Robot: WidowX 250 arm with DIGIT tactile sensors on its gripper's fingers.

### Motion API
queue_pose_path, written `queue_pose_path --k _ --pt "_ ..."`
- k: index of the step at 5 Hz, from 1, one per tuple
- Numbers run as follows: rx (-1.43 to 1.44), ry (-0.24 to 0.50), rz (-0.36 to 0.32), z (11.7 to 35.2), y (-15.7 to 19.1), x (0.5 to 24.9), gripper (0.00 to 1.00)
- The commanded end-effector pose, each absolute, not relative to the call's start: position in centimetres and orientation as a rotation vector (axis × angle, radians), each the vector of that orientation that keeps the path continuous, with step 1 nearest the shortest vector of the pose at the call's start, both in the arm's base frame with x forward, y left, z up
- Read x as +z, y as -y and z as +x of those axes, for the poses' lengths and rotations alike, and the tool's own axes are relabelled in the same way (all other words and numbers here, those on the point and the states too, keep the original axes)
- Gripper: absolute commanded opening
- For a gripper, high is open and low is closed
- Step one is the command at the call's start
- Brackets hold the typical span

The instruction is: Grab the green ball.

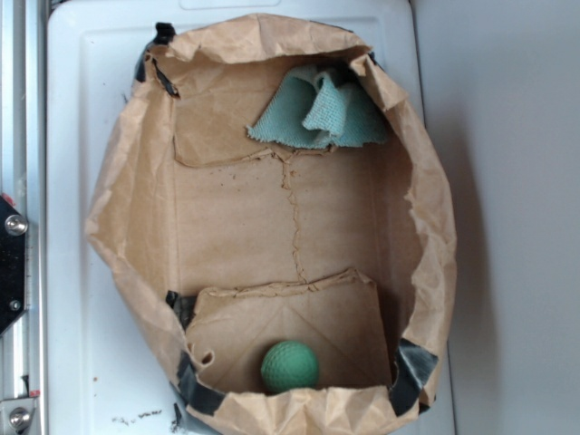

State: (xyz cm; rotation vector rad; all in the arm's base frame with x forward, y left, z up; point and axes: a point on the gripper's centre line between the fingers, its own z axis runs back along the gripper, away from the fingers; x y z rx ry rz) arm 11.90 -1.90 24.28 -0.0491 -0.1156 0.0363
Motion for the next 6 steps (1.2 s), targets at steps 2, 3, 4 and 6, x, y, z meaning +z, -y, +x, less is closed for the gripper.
queue_pose_path --k 2,3,4,6 --pt "0.108 0.125 -0.057 15.1 3.8 24.3 1.00" --pt "0.198 0.130 -0.058 18.2 4.6 23.6 1.00" --pt "0.375 0.118 -0.067 21.1 4.1 21.8 1.00" --pt "0.754 0.145 -0.105 25.9 1.2 17.8 1.00"
